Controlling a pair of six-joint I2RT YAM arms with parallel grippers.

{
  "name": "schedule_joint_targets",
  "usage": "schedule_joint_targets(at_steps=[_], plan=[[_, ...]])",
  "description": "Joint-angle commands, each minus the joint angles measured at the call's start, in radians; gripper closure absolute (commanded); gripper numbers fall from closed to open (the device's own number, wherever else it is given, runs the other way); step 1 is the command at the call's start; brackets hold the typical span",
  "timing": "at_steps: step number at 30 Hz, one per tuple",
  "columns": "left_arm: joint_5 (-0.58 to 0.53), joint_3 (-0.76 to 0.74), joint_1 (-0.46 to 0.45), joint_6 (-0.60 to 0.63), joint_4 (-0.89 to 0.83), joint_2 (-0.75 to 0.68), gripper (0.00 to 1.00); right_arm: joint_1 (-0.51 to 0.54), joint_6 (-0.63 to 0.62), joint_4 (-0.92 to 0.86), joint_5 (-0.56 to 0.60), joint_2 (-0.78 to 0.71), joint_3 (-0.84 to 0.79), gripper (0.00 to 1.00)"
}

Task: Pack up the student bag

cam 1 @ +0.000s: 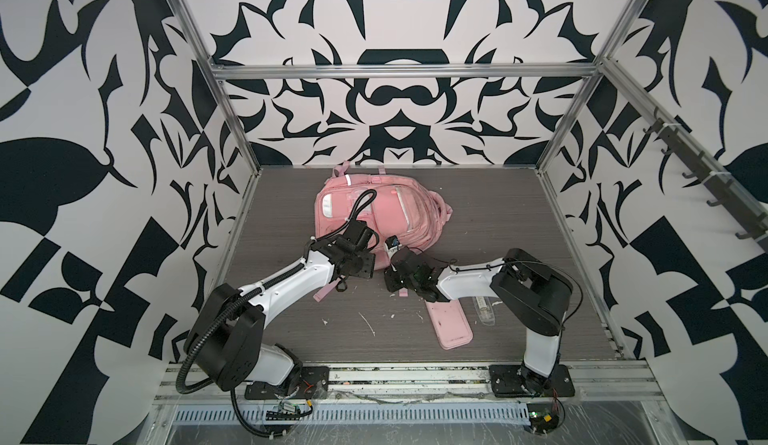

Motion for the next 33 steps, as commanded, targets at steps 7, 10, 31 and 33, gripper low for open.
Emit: schedule_joint_targets(at_steps=[7,10,31,33], plan=[[-0.028,-0.018,0.004,-0.012,-0.008,-0.005,0.40,0.009,-0.038,-0.110,-0.153,-0.087,-0.010,1.00],[-0.007,-0.020,-0.001,-0.009,-0.004,-0.015,0.38,0.009,-0.055,-0.168,-0.255,-0.070,0.038,1.00],[-0.009,-0.173,-0.083,-0.016,0.006,-0.135,0.34,-0.001,-0.168,-0.546,-0.513,-0.030,0.261,1.00],[0.003,-0.174,-0.085,-0.015,0.008,-0.125,0.35,-0.004,-0.171,-0.553,-0.525,-0.032,0.259,1.00]])
